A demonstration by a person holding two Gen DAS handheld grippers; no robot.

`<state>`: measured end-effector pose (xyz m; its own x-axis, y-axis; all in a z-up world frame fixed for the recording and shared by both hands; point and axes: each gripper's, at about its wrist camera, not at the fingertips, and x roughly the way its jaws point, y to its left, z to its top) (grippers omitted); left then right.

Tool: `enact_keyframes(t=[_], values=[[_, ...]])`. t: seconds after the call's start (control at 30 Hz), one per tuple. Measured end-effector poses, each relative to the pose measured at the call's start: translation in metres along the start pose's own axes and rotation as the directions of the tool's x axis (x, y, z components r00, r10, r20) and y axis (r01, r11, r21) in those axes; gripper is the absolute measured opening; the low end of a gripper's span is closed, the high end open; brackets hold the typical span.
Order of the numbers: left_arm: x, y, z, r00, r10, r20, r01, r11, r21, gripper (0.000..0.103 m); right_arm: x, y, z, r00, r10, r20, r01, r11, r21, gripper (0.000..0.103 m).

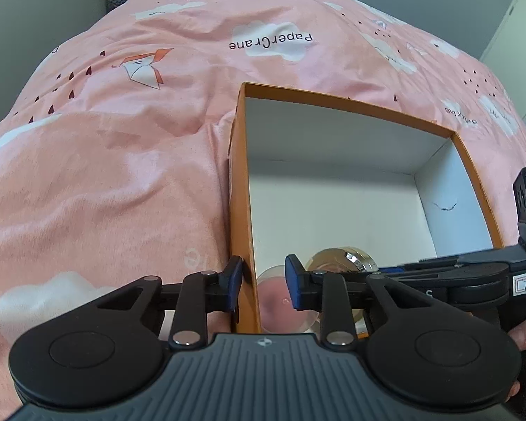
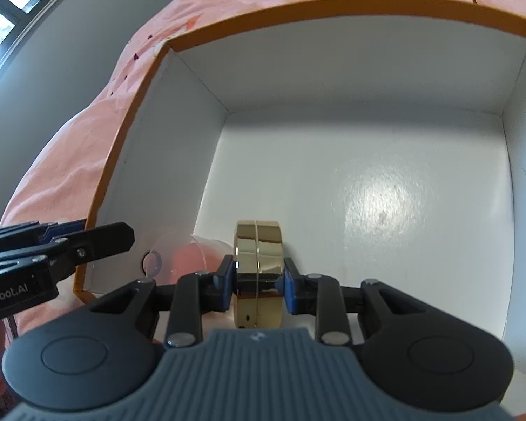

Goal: Organize rigid objects
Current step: 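Lower the pink cup into the box with the left tool while the right tool releases the jar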

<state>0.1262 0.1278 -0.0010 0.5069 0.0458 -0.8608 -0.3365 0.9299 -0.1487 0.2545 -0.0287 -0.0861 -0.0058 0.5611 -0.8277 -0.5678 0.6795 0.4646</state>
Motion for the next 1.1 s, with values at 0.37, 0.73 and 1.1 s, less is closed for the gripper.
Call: enact_keyframes(t=[0.37, 0.73, 1.1], values=[[0.0, 0.001, 0.0, 1.0, -0.009, 0.004, 0.009, 1.0, -0.01, 0.031, -0.002, 0.0, -0.001, 0.988, -0.153, -0.029, 0.15, 0.985, -0.079, 0.044], [-0.002, 0.0, -0.001, 1.0, -0.007, 0.006, 0.007, 1.0, -0.011, 0.031, 0.018, 0.001, -0.002, 0.988, -0.14, -0.071, 0.136, 0.989, -0.056, 0.055], [-0.024, 0.0, -0.009, 0.998, 0.012, 0.054, -0.012, 1.0, 0.0, 0.031, 0.007, 0.003, -0.005, 0.979, -0.2, -0.03, 0.197, 0.977, -0.083, 0.057]])
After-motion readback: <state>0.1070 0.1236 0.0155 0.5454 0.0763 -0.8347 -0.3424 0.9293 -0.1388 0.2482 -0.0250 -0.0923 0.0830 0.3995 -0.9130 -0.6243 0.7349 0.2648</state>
